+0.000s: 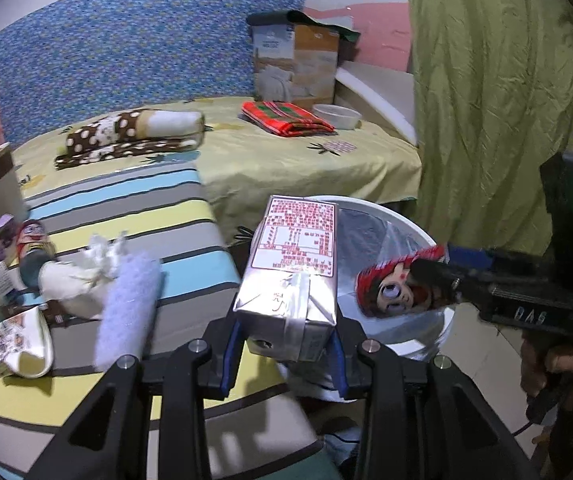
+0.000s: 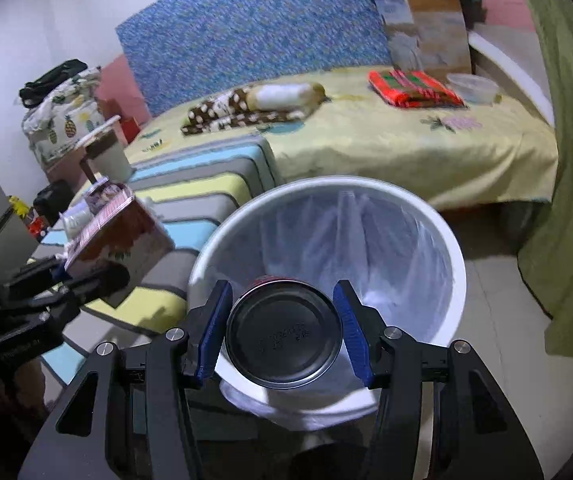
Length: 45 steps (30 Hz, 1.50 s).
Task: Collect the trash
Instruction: 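Carry the carton and red can over the white bin with both tools, then open both tools to drop the carton and red can into the bin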
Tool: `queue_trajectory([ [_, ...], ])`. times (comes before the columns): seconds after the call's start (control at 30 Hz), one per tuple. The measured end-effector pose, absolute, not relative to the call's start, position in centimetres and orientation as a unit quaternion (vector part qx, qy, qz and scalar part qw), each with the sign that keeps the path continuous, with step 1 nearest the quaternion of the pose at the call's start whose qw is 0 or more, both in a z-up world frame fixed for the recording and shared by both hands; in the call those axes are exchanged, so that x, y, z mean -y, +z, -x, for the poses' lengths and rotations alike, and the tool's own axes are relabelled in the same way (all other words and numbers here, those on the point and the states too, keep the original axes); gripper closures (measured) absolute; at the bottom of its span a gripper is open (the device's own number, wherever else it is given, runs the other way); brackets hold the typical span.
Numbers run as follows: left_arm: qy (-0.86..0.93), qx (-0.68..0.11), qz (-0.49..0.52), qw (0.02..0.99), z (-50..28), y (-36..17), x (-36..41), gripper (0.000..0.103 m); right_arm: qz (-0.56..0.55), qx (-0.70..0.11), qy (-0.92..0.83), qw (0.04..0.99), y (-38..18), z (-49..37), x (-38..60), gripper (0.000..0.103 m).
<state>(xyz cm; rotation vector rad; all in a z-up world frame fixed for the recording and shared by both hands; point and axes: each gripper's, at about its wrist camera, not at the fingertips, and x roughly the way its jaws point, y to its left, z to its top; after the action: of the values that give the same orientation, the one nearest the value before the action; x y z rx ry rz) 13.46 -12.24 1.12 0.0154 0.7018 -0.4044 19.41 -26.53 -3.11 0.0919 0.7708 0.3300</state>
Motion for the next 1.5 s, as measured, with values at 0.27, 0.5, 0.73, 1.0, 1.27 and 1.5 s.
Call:
queue_trajectory([
  [0.27,-0.211,-0.354,-0.017,0.911,-14.8,0.3,14.7,0.065,-0.066,-0.392,0.166,0.902,-4.2,-19.5,28.0,0.048],
  [0.5,-0.224,-0.359,-0.018,0.906,-15.4,-0.3,15.3,0.065,-0.086,-0.379,0.159,0.908,-3.8,-19.2,28.9,0.048],
  [0.73,-0.245,-0.351,-0.006,0.904,-15.2,-0.1,15.5,0.049,-0.092,-0.364,0.158,0.913,-3.0,-18.7,29.0,0.048],
  [1.0,-0.242,-0.353,0.020,0.904,-14.2,0.4,13.9,0.049,-0.096,-0.344,0.161,0.920,-2.1,-18.1,28.5,0.048],
  [1.27,-0.213,-0.351,0.033,0.911,-12.2,0.6,11.4,0.049,-0.077,-0.334,0.182,0.922,-1.2,-17.0,26.0,0.048],
  [1.5,-0.173,-0.348,0.045,0.920,-10.7,0.6,8.8,0.049,-0.057,-0.334,0.204,0.918,-1.2,-16.4,23.7,0.048],
])
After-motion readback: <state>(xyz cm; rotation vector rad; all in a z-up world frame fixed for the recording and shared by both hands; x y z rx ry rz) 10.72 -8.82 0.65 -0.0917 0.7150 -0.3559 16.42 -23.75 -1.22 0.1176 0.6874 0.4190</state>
